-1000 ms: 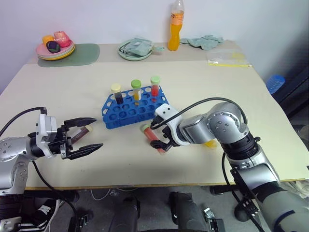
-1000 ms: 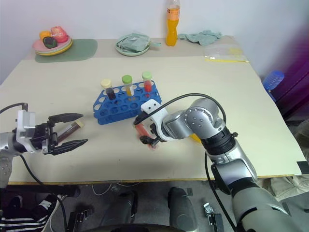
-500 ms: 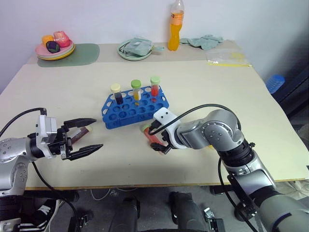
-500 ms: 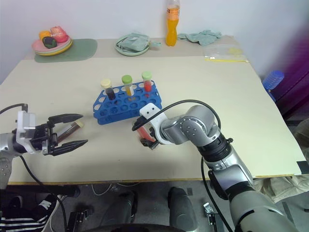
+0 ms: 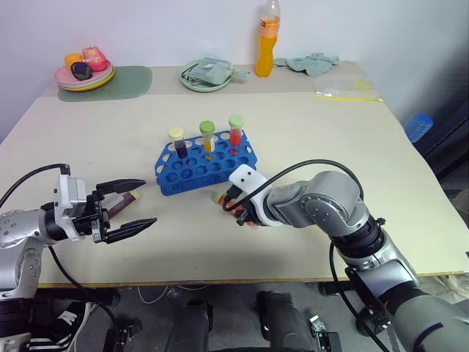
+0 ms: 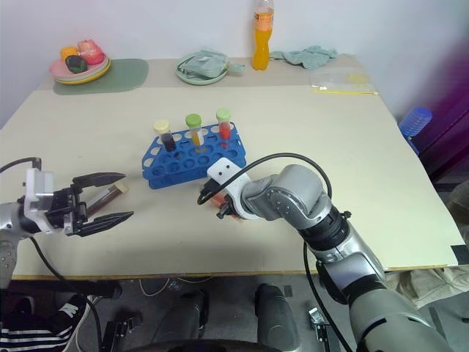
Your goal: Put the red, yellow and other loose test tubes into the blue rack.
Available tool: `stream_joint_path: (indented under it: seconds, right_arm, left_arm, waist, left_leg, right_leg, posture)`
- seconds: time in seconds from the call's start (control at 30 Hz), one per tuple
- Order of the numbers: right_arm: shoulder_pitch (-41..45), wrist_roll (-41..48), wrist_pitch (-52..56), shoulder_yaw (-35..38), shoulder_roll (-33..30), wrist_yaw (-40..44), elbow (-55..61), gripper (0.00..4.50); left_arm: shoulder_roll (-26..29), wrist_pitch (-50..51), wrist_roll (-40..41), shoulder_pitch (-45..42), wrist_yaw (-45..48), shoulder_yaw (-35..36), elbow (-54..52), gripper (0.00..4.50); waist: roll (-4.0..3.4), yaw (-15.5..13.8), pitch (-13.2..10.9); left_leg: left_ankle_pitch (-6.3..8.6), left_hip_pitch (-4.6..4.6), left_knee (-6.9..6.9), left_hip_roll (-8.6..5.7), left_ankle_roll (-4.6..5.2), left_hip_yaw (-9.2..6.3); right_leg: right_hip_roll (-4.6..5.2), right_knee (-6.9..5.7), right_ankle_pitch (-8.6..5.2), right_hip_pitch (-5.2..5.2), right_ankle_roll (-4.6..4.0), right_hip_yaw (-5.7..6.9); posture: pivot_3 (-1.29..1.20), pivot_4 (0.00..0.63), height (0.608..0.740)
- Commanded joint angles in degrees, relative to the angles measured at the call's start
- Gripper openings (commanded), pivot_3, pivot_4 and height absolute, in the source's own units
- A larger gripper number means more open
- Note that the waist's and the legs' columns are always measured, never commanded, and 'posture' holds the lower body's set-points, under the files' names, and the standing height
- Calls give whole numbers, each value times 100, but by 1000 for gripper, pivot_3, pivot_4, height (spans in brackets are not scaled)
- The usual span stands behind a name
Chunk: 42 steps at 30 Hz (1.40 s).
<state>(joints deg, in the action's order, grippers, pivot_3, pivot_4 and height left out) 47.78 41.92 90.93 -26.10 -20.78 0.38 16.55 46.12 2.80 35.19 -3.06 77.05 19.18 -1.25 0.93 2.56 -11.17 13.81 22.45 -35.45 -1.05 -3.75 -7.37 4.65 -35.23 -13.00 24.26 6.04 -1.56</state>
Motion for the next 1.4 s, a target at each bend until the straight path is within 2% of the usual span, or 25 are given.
stream_joint_path:
  seconds: [0.03, 0.13, 0.27, 0.4, 0.53, 0.6, 0.8, 0.83, 0.87, 0.97, 1.2, 1.4]
  right_arm:
    - [241, -332, -344, -222, -427, 479, 265, 798]
    - [364, -405, -819, -552, -1031, 1261, 661, 798]
    - [478, -1098, -1866, -1292, -2190, 2340, 1003, 798]
    - [265, -1290, -2106, -1213, -2712, 2940, 1029, 798]
    - [15, -1470, -2192, -1027, -3060, 3302, 1036, 798]
    - [-193, -1306, -1893, -718, -3035, 3356, 982, 798]
    - [-358, -1475, -1730, -537, -2784, 3361, 1079, 798]
    - [-340, -1505, -1657, -485, -2712, 3311, 1024, 1817]
    - [-303, -1506, -1532, -428, -2644, 3291, 961, 2162]
    - [-154, -1544, -1151, -316, -2457, 3228, 838, 3706]
    - [173, -1487, -438, -184, -2025, 3106, 718, 3706]
    - [-128, -1481, 14, -111, -1901, 2899, 1010, 3706]
  left_arm:
    - [75, -11, 68, 0, -37, 179, -201, 4500]
    - [73, -13, 67, 1, -37, 188, -191, 4500]
    - [56, -27, 64, 7, -39, 186, -189, 4500]
    - [42, -27, 75, 47, -38, 199, -216, 4500]
    - [35, -24, 86, 66, -40, 208, -229, 4500]
    - [32, -34, 86, 50, -33, 204, -187, 4500]
    - [-13, -61, 68, -42, -1, 117, -91, 4500]
    - [-17, -67, 67, -53, 8, 114, -82, 4500]
    - [-16, -59, 74, -69, 20, 114, -67, 4500]
    - [1, 35, 164, -74, 48, 159, -77, 4500]
    - [195, 683, 684, 43, 246, 336, -312, 4500]
    - [454, 1315, 1073, 383, 453, 474, -827, 4500]
  waist:
    - [0, -8, 0]
    - [0, -7, 0]
    - [0, 1, 0]
    - [3, 2, 1]
    - [3, -10, 0]
    - [3, -14, 1]
    - [4, -8, 1]
    - [4, -5, 1]
    - [4, -5, 1]
    - [4, -15, 1]
    - [4, -12, 1]
    - [5, -10, 1]
  left_leg:
    - [0, 0, 0, 0, 0, 0]
    - [0, 1, 0, -1, 0, 0]
    - [0, 1, 15, 0, 0, 1]
    - [0, 2, 18, 0, -1, 2]
    - [0, 2, 18, 0, -1, 3]
    - [0, 3, 18, 0, -1, 3]
    - [1, 3, 17, 0, -1, 3]
    - [1, 3, 18, 0, -1, 3]
    - [1, 3, 18, 0, -1, 3]
    - [0, 3, 18, 0, -1, 3]
    - [0, 4, 18, 0, -1, 2]
    - [0, 4, 18, 0, -1, 3]
  right_leg:
    - [0, 0, 0, 0, 0, 0]
    - [1, 5, -1, -1, 1, 0]
    - [1, 10, -3, 7, 5, 0]
    - [1, 13, -5, 8, 7, 0]
    - [2, 13, -4, 8, 4, 0]
    - [3, 13, -4, 8, 4, 0]
    - [2, 14, -3, 8, 2, 0]
    - [2, 14, -3, 8, 1, 0]
    - [2, 14, -3, 9, 1, 0]
    - [2, 13, -2, 9, 0, 0]
    - [2, 13, -2, 9, 0, 0]
    - [3, 13, -2, 9, 0, 0]
  posture:
    - [0, 150, 740]
    - [0, 150, 740]
    - [0, 150, 740]
    - [0, 150, 740]
    - [0, 150, 740]
    - [0, 150, 740]
    - [0, 150, 740]
    - [0, 150, 740]
    - [0, 150, 740]
    - [0, 150, 740]
    - [0, 150, 740]
    - [0, 150, 740]
